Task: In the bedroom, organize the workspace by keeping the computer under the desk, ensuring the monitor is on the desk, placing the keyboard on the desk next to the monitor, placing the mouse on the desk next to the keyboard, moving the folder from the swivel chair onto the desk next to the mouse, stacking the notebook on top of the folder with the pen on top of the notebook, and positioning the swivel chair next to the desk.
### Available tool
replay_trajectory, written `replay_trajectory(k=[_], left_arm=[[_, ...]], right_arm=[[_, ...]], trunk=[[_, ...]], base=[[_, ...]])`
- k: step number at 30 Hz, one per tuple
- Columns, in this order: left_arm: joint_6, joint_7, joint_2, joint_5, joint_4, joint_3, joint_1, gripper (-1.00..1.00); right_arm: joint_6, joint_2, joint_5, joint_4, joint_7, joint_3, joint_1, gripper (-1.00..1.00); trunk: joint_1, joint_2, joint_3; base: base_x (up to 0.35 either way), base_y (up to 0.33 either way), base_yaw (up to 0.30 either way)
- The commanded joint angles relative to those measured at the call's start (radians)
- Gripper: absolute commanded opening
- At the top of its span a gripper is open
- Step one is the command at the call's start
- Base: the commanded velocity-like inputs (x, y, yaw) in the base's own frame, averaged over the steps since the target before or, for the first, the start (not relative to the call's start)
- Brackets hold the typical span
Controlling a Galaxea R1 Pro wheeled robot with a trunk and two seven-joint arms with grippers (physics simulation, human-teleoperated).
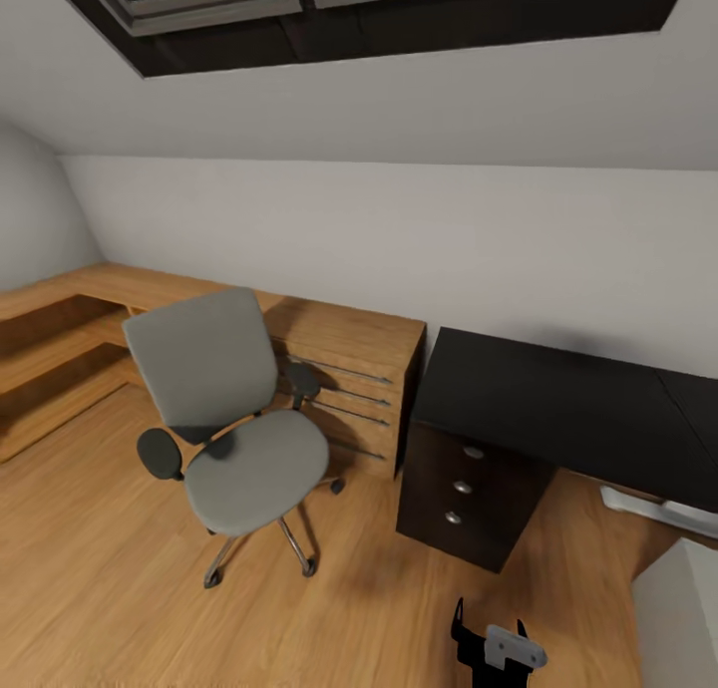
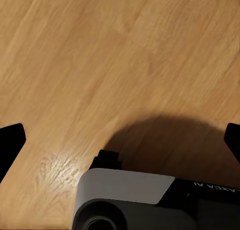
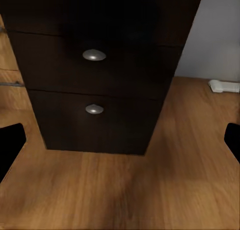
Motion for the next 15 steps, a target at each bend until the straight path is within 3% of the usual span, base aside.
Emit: replay_trajectory(k=[1, 15], left_arm=[[-0.002, 0.008, 0.001, 0.006, -0.003, -0.009, 0.000, 1.00], [-0.002, 0.008, 0.001, 0.006, -0.003, -0.009, 0.000, 1.00]], right_arm=[[-0.004, 0.001, -0.003, 0.002, -0.006, 0.009, -0.001, 1.00], [-0.021, 0.000, 0.003, 0.002, -0.005, 0.009, 0.011, 1.00]], trunk=[[0.000, -0.001, -0.001], [0.000, -0.001, -0.001]], base=[[0.000, 0.000, 0.290], [0.000, 0.000, 0.290]])
